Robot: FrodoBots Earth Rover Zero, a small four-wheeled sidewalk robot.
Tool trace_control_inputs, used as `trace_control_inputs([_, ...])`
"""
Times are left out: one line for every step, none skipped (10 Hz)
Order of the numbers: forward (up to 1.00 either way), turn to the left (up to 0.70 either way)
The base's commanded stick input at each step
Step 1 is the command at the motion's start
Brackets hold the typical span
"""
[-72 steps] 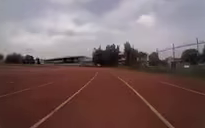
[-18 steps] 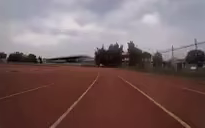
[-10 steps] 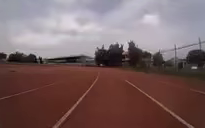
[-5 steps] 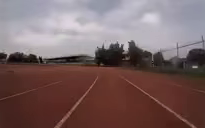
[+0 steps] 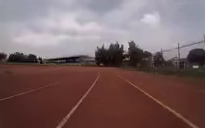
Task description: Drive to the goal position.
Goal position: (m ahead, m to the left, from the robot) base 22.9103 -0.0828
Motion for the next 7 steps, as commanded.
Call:
trace_control_inputs([0.45,-0.27])
trace_control_inputs([0.45,-0.27])
trace_control_inputs([0.45,-0.27])
trace_control_inputs([0.45,-0.27])
trace_control_inputs([0.45,-0.27])
trace_control_inputs([0.45,-0.27])
trace_control_inputs([0.45,-0.27])
